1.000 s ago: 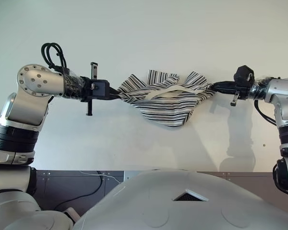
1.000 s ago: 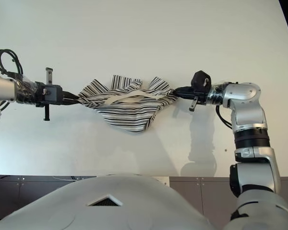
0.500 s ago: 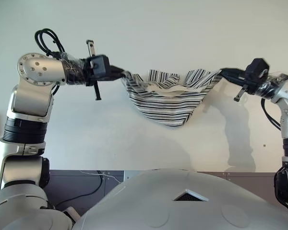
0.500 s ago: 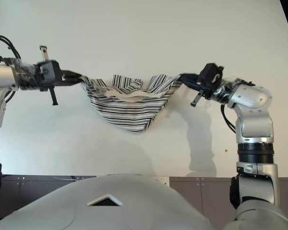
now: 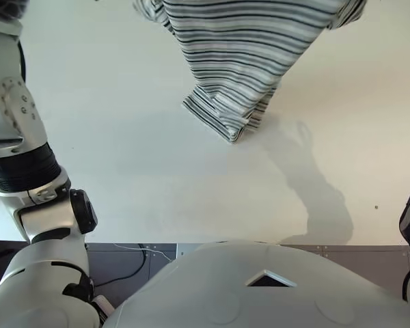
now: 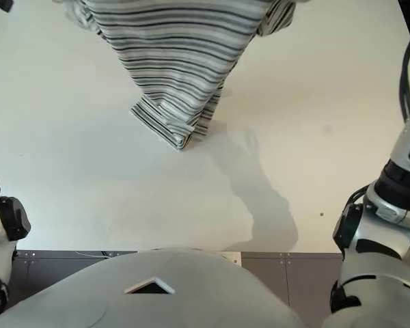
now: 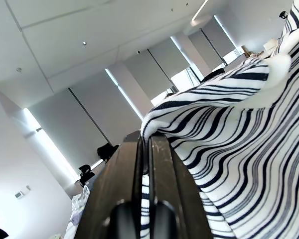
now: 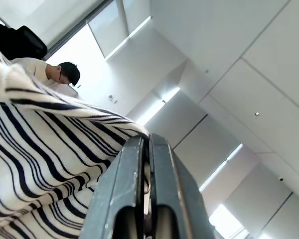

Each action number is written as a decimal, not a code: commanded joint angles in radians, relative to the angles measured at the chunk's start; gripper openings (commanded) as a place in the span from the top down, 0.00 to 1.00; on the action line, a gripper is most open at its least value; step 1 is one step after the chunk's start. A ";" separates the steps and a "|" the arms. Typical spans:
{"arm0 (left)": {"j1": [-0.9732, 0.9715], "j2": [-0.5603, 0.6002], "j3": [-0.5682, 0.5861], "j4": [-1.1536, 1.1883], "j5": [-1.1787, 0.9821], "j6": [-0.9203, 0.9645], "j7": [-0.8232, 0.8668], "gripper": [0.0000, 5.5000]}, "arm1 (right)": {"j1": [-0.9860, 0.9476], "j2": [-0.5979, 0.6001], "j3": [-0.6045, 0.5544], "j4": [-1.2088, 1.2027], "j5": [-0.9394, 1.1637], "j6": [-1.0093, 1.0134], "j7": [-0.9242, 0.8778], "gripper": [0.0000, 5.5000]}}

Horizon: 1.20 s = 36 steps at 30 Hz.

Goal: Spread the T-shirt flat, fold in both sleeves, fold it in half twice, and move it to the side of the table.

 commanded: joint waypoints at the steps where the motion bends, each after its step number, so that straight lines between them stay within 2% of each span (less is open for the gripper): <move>1: -0.091 0.117 0.097 -0.066 -0.111 0.077 -0.037 0.98 | -0.120 -0.062 -0.062 -0.054 0.098 0.066 0.012 0.97; 7: -0.048 0.287 0.260 -0.211 -0.334 0.233 -0.115 0.98 | -0.239 -0.173 -0.175 -0.144 0.260 0.193 0.012 0.97; 11: -0.006 0.325 0.307 -0.255 -0.428 0.314 -0.108 0.98 | -0.217 -0.210 -0.179 -0.205 0.349 0.290 0.025 0.97; 14: 0.125 0.310 0.198 -0.254 -0.357 0.293 -0.172 0.98 | -0.051 -0.188 -0.096 -0.221 0.320 0.306 0.068 0.97; 17: 0.194 0.273 -0.044 -0.167 -0.178 0.203 -0.222 0.98 | 0.117 -0.151 0.026 -0.110 0.226 0.235 0.112 0.97; 19: 0.154 0.207 -0.248 0.003 0.005 0.103 -0.236 0.98 | 0.125 -0.077 0.162 0.078 0.133 0.135 0.126 0.97; 21: 0.065 0.117 -0.398 0.241 0.171 -0.003 -0.212 0.98 | 0.060 0.021 0.290 0.353 0.036 0.033 0.135 0.97; 25: -0.120 -0.053 -0.533 0.731 0.364 -0.165 -0.130 0.98 | -0.088 0.170 0.421 0.887 -0.117 -0.142 0.101 0.97; 29: -0.287 -0.195 -0.585 1.191 0.475 -0.242 -0.002 0.98 | -0.261 0.287 0.471 1.307 -0.222 -0.231 -0.015 0.97; 33: -0.419 -0.303 -0.541 1.463 0.471 -0.178 0.075 0.98 | -0.431 0.373 0.511 1.554 -0.310 -0.276 -0.123 0.97; 36: -0.483 -0.373 -0.445 1.588 0.417 -0.076 0.132 0.98 | -0.493 0.415 0.514 1.668 -0.356 -0.259 -0.163 0.97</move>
